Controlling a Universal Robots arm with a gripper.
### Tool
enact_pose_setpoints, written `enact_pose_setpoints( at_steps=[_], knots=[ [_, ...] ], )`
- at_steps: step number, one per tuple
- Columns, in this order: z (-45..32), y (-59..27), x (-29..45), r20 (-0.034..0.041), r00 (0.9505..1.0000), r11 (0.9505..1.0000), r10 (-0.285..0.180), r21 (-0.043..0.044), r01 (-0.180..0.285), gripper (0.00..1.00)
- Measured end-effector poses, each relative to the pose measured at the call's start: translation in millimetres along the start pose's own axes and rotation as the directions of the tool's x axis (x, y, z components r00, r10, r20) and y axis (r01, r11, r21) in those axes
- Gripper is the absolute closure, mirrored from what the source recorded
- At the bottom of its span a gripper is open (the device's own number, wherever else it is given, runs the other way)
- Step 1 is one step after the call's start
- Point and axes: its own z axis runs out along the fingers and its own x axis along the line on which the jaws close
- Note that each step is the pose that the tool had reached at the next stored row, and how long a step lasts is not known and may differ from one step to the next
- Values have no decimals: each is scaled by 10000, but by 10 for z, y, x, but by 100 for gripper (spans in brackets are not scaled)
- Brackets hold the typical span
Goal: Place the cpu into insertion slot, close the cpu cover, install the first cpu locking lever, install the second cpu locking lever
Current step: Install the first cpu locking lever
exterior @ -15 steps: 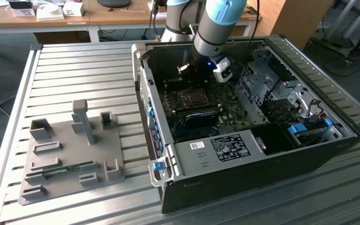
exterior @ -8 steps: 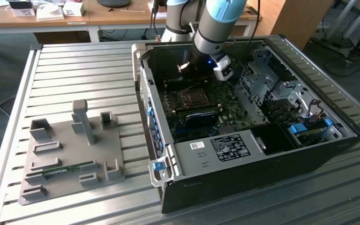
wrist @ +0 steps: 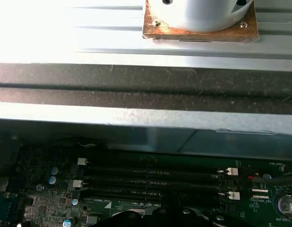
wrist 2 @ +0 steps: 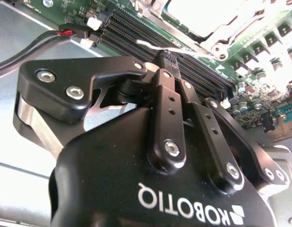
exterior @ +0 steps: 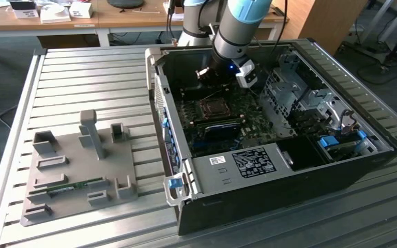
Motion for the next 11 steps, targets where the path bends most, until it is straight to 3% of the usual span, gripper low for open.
enact_pose_setpoints(
  at_steps=[11],
  knots=[
    [-29, 9, -1, 2, 10000, 10000, 0, 0, 0, 89]
  ],
)
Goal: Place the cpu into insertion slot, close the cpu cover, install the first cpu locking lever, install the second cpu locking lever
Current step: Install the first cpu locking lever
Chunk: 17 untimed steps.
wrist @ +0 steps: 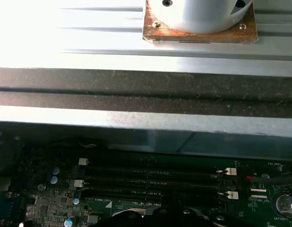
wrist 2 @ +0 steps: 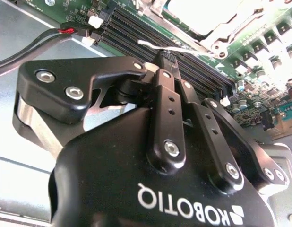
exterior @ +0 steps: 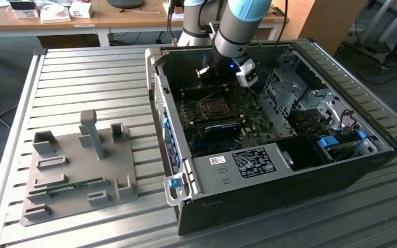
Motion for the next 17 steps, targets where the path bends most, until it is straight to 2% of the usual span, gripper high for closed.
enact_pose_setpoints(
  at_steps=[13, 17],
  knots=[
    [-6, 1, 0, -1, 10000, 10000, 0, 0, 0, 89],
    [-44, 13, -1, -2, 10000, 10000, 0, 2, 0, 89]
  ],
)
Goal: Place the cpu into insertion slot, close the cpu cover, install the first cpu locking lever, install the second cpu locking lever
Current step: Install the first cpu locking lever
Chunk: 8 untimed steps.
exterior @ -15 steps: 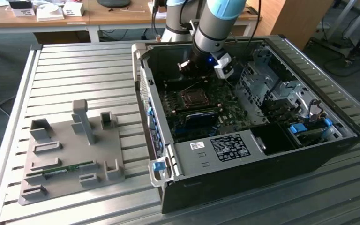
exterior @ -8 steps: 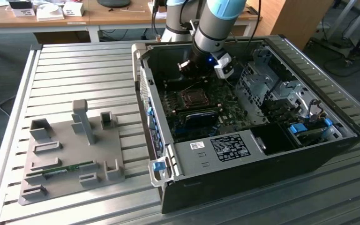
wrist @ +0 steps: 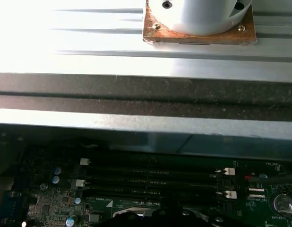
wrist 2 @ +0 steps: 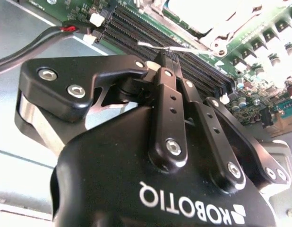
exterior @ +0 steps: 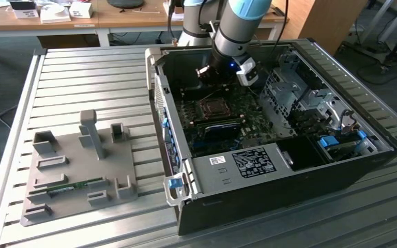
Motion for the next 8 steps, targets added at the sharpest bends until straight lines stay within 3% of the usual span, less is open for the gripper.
enact_pose_setpoints(
  at_steps=[8],
  knots=[
    [-38, 11, 1, 19, 10000, 10000, -6, 3, 6, 89]
  ],
)
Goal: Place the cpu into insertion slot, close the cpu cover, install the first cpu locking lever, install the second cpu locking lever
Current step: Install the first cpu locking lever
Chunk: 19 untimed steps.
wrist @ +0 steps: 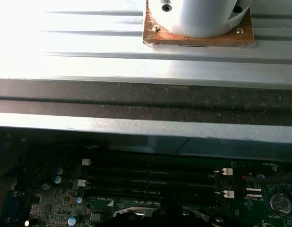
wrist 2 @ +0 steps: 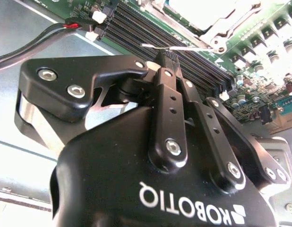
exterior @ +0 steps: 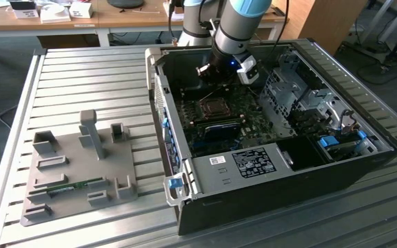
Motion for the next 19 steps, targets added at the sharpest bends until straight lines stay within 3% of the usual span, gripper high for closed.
enact_pose_setpoints(
  at_steps=[19],
  knots=[
    [25, -31, 13, 18, 10000, 10000, -6, 1, 6, 89]
  ],
)
